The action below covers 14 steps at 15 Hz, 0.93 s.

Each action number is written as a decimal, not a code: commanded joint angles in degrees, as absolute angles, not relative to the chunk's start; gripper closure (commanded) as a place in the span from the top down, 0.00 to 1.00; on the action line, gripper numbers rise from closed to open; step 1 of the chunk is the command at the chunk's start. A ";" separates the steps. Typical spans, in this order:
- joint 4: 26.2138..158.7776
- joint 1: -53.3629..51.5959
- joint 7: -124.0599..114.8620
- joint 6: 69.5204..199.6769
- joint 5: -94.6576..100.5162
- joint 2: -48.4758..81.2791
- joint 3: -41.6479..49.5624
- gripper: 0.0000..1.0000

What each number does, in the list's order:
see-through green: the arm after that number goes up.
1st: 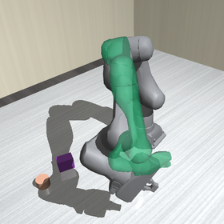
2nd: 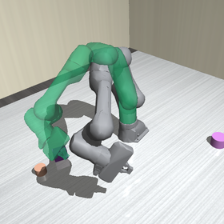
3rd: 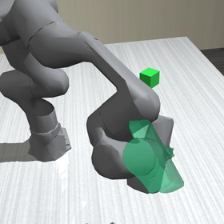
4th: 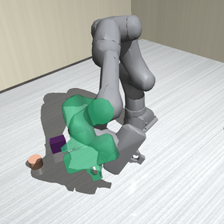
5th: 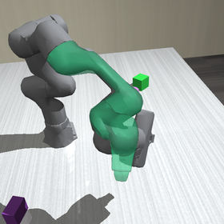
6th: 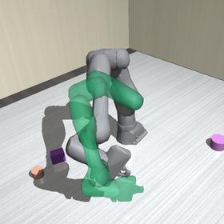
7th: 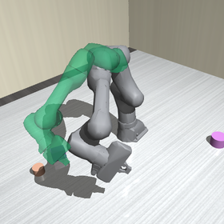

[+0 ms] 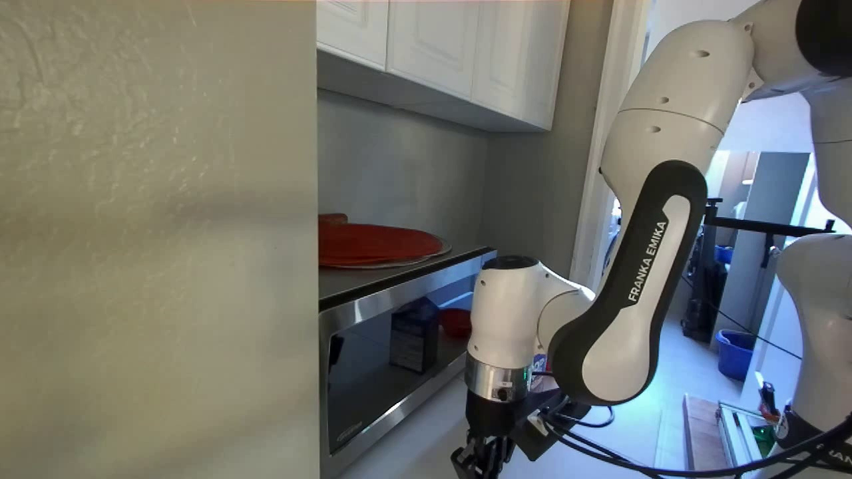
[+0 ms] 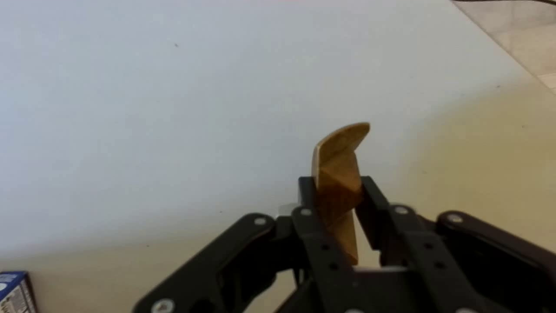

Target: Put the item in the bowl

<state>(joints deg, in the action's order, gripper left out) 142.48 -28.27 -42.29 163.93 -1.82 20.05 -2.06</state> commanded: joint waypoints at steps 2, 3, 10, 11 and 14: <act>146.75 -23.68 -38.53 148.82 -1.68 7.14 -5.01 0.07; 146.89 -21.82 -36.53 144.10 -2.23 4.44 -5.56 0.07; 144.83 -10.44 -13.93 119.46 -1.81 -13.97 -4.18 0.07; 143.98 -8.47 -10.14 117.13 -1.43 -15.56 -2.91 0.07; 141.00 -2.72 0.29 110.22 -0.81 -18.03 2.14 0.07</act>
<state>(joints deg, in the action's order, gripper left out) 142.81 -7.28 -8.62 116.22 -1.75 -15.16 -1.65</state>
